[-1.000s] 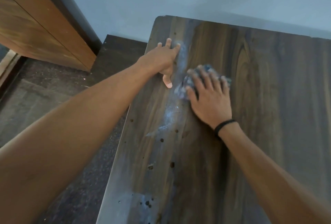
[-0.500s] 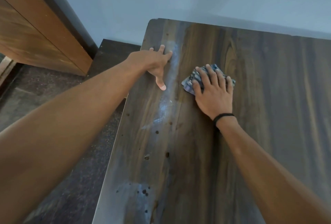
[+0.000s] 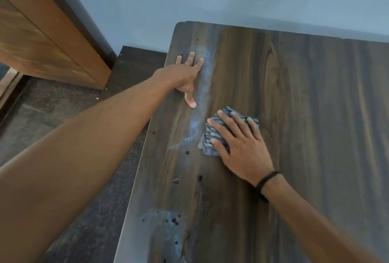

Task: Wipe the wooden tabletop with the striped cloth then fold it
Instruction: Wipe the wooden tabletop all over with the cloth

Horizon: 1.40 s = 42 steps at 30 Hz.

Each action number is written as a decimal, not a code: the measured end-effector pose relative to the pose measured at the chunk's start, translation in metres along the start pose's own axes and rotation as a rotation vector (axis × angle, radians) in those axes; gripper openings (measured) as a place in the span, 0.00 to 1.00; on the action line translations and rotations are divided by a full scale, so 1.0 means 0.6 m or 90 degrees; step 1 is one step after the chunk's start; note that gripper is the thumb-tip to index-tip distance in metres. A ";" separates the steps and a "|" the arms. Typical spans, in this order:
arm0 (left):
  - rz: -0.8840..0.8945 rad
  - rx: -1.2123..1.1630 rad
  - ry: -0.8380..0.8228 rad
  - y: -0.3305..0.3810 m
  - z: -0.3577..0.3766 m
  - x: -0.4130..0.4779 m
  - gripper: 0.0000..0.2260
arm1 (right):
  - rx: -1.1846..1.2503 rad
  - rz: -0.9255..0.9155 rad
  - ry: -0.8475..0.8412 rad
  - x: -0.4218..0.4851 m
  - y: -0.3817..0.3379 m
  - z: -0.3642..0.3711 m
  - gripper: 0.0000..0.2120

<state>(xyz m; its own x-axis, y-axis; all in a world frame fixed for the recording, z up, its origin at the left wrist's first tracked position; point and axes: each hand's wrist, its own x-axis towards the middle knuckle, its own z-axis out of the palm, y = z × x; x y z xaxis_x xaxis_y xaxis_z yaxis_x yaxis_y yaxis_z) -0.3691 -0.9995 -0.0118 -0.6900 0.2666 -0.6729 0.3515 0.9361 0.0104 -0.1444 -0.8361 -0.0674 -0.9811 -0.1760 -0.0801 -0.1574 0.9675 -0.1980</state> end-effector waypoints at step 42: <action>0.033 -0.006 0.010 0.008 0.088 -0.087 0.65 | 0.020 0.169 0.077 -0.084 -0.060 0.030 0.25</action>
<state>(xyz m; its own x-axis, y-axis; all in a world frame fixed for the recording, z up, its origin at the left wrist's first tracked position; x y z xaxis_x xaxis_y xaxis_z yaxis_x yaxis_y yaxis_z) -0.2981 -1.0209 -0.0156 -0.6807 0.3187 -0.6596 0.3813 0.9229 0.0524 -0.0873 -0.8653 -0.0736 -0.9941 0.1071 -0.0161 0.1081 0.9703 -0.2166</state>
